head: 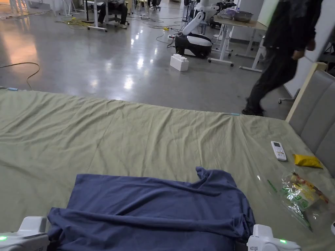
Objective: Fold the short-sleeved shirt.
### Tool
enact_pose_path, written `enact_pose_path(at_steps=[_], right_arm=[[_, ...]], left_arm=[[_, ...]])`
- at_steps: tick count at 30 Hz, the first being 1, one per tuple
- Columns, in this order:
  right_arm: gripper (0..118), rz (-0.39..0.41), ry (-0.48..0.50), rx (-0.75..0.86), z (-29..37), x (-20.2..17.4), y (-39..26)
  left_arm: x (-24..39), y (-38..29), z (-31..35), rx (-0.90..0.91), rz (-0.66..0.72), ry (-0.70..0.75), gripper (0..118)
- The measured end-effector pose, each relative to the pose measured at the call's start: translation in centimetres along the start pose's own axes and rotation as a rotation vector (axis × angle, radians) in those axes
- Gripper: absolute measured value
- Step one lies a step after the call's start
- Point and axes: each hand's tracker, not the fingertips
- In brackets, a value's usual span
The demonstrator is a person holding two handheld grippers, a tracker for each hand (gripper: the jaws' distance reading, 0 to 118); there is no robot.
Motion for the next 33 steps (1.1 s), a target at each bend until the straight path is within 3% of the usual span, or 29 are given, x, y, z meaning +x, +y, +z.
enact_pose_path(at_steps=[2, 6, 8, 19, 27, 33], right_arm=[[61, 0.041, -0.048, 0.031, 0.5, -0.7, 0.1], [19, 0.157, -0.028, 0.06, 1.2, -2.0, -0.3], [12, 0.225, -0.052, 0.067, 1.4, -2.8, -0.6], [8, 0.169, -0.082, 0.156, 6.7, -2.8, 0.7], [8, 0.225, -0.08, 0.186, 13.0, -2.6, -0.3], [8, 0.233, -0.064, 0.171, 15.8, -2.2, -4.8]], left_arm=[[0.1, -0.1, -0.2, -0.007, 0.007, 0.001, 7], [0.3, -0.6, -0.9, -0.015, 0.019, 0.005, 7], [0.4, -0.7, -1.0, -0.015, 0.017, 0.008, 7], [0.4, 1.8, 2.8, 0.092, -0.023, 0.012, 7], [-0.6, 2.7, 7.7, 0.187, -0.041, 0.005, 7], [-1.3, -1.8, 11.2, 0.194, -0.033, -0.016, 7]])
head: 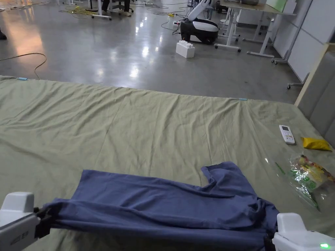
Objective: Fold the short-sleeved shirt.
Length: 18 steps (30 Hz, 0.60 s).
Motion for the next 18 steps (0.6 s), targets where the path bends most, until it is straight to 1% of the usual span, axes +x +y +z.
enact_pose_path(at_steps=[4, 8, 13, 15, 18], right_arm=[[8, -0.01, 0.02, -0.067, 0.6, -0.7, -3.9], [8, -0.041, 0.028, -0.14, -0.1, -1.4, -8.1], [8, -0.084, 0.029, -0.187, -1.8, -1.8, -11.1], [8, -0.086, 0.023, -0.175, -2.0, -1.8, -11.2], [8, -0.08, 0.017, -0.157, -2.1, -1.9, -11.3]], left_arm=[[-0.1, -3.6, 2.3, -0.036, 0.012, -0.002, 7], [0.1, -7.3, 3.2, -0.103, 0.006, 0.002, 7], [-0.7, -12.0, 0.6, -0.194, 0.007, 0.008, 7], [-0.9, -13.0, -0.5, -0.231, 0.013, 0.014, 7], [-0.9, -13.5, -1.5, -0.222, 0.016, 0.016, 7]])
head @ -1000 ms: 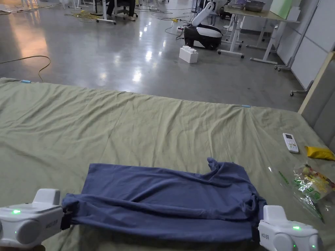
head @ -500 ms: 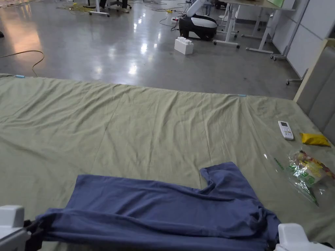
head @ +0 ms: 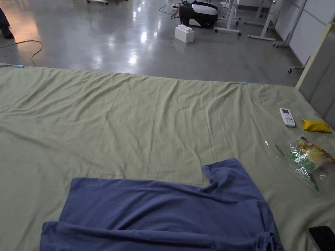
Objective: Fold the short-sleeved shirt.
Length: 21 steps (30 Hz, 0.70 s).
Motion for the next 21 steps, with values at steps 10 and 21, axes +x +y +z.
enact_pose_path(at_steps=[10, 21], right_arm=[[75, 0.057, -0.076, 0.216, 3.9, -1.3, 1.6], [52, -0.007, -0.067, 0.677, 8.9, -6.2, 8.6]], left_arm=[[1.4, 2.9, 1.7, 0.1, -0.065, 0.043, 63], [7.2, 10.3, 5.0, 0.504, -0.019, -0.022, 63]])
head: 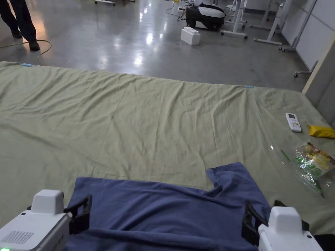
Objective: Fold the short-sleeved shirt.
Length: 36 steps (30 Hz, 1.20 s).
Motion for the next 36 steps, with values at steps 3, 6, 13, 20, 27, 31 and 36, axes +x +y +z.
enact_pose_path(at_steps=[3, 6, 13, 20, 27, 31, 36], right_arm=[[19, -0.044, -0.02, 0.087, 0.0, -1.0, 1.6], [16, -0.025, -0.027, 0.17, 0.0, -1.6, 2.8], [1, -0.078, -0.005, 0.228, -0.6, -2.6, 3.5], [1, -0.06, 0.034, 0.223, -1.8, -3.3, 3.5], [1, -0.041, 0.039, 0.14, -3.2, -2.9, 2.3], [1, -0.043, 0.026, 0.095, -3.6, -2.1, 1.3], [1, -0.029, -0.003, 0.04, -3.6, -0.7, -0.1]], left_arm=[[1.4, 1.5, 0.5, 0.088, 0.011, 0.01, 56], [2.2, 2.3, 1.0, 0.143, 0.01, 0.004, 46], [2.8, 3.1, 1.3, 0.139, -0.011, 0.015, 1], [-0.1, 3.3, -1.7, 0.052, 0.027, 0.02, 1], [-4.6, 2.3, -11.5, -0.172, -0.018, 0.024, 1], [-6.3, 2.3, -16.7, -0.285, -0.018, 0.029, 1], [-7.6, 2.6, -21.7, -0.432, -0.009, 0.052, 29]])
